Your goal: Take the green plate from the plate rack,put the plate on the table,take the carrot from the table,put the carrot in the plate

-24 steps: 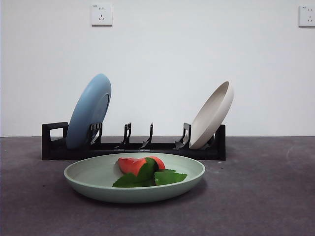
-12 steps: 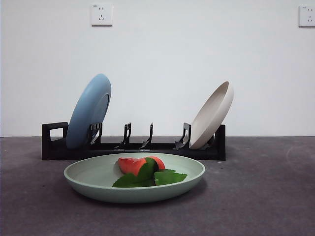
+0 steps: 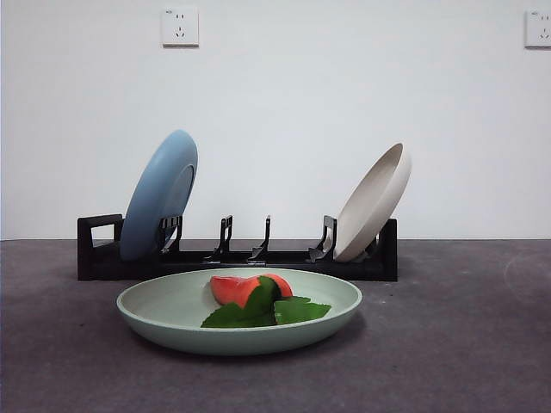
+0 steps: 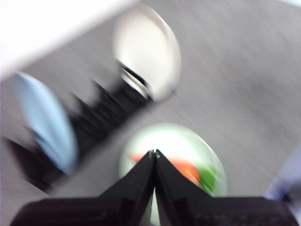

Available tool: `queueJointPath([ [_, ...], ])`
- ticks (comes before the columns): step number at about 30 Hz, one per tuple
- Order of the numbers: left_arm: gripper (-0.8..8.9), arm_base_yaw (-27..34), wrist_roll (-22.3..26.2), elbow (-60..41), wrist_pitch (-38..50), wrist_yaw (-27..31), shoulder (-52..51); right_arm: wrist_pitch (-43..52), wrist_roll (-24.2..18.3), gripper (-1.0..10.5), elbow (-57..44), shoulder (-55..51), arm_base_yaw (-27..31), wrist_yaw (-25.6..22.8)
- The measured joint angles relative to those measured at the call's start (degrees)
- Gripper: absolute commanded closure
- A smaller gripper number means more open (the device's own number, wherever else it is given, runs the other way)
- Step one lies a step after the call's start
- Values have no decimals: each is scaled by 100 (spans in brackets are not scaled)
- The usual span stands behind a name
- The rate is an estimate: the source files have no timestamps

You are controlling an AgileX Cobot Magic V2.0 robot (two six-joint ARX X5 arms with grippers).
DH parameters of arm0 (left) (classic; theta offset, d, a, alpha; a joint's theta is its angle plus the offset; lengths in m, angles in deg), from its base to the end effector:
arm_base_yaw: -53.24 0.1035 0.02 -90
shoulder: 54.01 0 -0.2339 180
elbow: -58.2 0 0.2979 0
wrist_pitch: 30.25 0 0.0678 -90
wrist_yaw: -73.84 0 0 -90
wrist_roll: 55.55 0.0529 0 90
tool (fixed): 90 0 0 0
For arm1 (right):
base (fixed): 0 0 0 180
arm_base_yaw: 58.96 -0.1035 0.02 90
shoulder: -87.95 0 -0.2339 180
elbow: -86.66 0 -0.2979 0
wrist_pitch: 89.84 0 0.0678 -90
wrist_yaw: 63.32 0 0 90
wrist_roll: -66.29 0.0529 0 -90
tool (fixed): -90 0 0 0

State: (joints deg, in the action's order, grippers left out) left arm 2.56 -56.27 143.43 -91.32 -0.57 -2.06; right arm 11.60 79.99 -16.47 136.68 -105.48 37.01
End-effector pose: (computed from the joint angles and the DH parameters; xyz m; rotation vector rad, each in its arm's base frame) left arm 0.1567 -0.1689 0.3958 0.2572 0.4161 -0.5975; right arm 0.1340 0.1551 0.3274 -0.0780 0.9704 0.8119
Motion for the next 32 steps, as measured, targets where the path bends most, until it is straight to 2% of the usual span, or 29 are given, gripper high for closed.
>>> queueJointPath([
  [5, 815, 1519, 581, -476, 1467, -557, -619, 2, 0, 946, 0, -15, 0, 0],
  [8, 815, 2479, 669, -1137, 2221, -809, -1110, 2, 0, 946, 0, -48, 0, 0],
  [11, 815, 3362, 671, -2033, 2894, -817, -1746, 2, 0, 946, 0, -74, 0, -2],
  [15, 815, 4133, 669, -3202, 3357, -813, -2590, 2, 0, 946, 0, -74, 0, 0],
  [23, 815, 4924, 608, -5136, 3453, -813, -3744, 2, 0, 946, 0, -74, 0, -2],
  [32, 815, 5252, 151, -6575, 3799, -813, -4671, 2, 0, 946, 0, -74, 0, 0],
])
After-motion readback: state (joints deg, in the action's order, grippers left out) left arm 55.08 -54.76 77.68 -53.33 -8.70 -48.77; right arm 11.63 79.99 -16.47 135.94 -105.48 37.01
